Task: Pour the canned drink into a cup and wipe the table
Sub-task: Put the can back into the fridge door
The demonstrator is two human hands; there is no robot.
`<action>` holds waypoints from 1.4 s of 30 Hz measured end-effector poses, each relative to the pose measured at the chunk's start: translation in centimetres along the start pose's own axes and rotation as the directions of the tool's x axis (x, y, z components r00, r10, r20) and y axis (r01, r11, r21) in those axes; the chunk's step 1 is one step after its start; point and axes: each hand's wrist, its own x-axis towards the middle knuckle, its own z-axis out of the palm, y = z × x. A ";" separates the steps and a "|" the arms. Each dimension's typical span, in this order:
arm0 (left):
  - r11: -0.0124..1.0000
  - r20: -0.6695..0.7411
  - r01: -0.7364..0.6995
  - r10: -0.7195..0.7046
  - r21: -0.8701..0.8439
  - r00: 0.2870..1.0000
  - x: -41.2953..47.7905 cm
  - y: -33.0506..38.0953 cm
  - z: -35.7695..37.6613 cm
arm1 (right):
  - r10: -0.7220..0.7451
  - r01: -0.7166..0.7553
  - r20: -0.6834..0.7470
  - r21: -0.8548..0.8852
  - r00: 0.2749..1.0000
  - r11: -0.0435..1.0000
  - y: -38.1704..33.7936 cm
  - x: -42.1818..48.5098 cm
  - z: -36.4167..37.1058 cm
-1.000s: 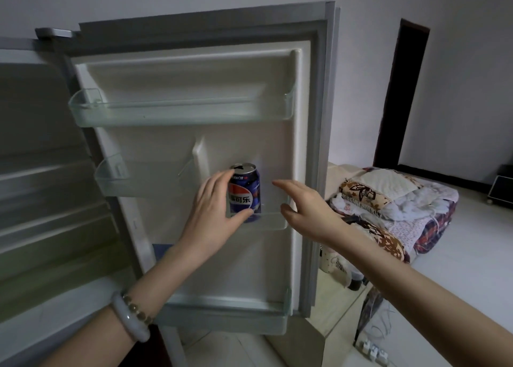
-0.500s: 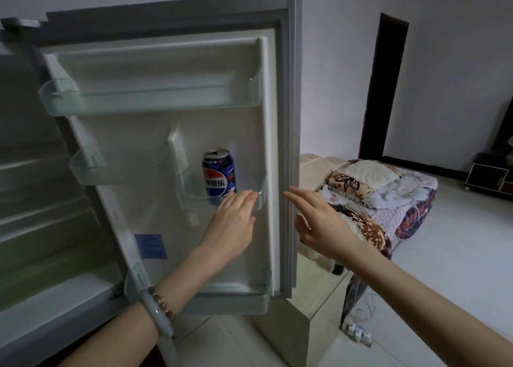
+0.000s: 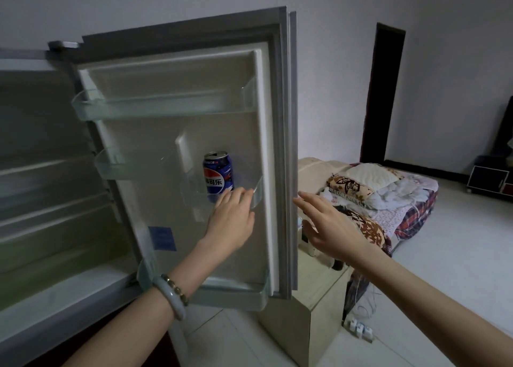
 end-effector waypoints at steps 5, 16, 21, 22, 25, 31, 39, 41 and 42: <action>0.997 0.028 0.054 -0.053 -0.053 0.998 -4.0 0.1 -2.1 | -0.060 0.060 0.025 -0.011 0.998 0.998 -3.1 -1.3 -1.1; 0.969 0.019 0.248 -0.248 0.014 0.968 -14.5 -1.6 -7.8 | -0.235 0.234 0.020 0.042 0.972 0.971 -11.4 -5.6 -2.1; 0.940 0.010 0.325 -0.328 0.103 0.945 -19.4 -4.0 -11.0 | -0.284 0.281 0.013 0.094 0.959 0.955 -14.1 -6.4 -2.3; 0.932 0.012 0.346 -0.349 0.109 0.937 -20.3 -4.4 -11.7 | -0.299 0.297 0.006 0.095 0.954 0.950 -14.6 -6.3 -2.2; 0.907 0.011 0.409 -0.412 0.100 0.911 -23.2 -5.3 -13.7 | -0.303 0.303 -0.014 0.093 0.953 0.949 -16.4 -5.7 -2.1; 0.895 -0.035 0.445 -0.446 -0.044 0.894 -29.7 -3.9 -17.8 | -0.422 0.405 0.046 0.203 0.905 0.891 -22.0 -4.5 -0.4; 0.858 -0.026 0.502 -0.508 -0.111 0.861 -36.0 -5.9 -19.4 | -0.628 0.613 0.054 0.169 0.776 0.772 -32.9 -1.9 2.1; 0.822 -0.026 0.554 -0.562 -0.132 0.827 -37.1 -7.8 -19.7 | -0.666 0.652 0.047 0.166 0.744 0.740 -35.4 -0.9 3.0; 0.809 -0.023 0.573 -0.580 -0.130 0.814 -37.6 -8.8 -19.9 | -0.689 0.675 0.050 0.162 0.723 0.720 -36.7 -0.4 3.5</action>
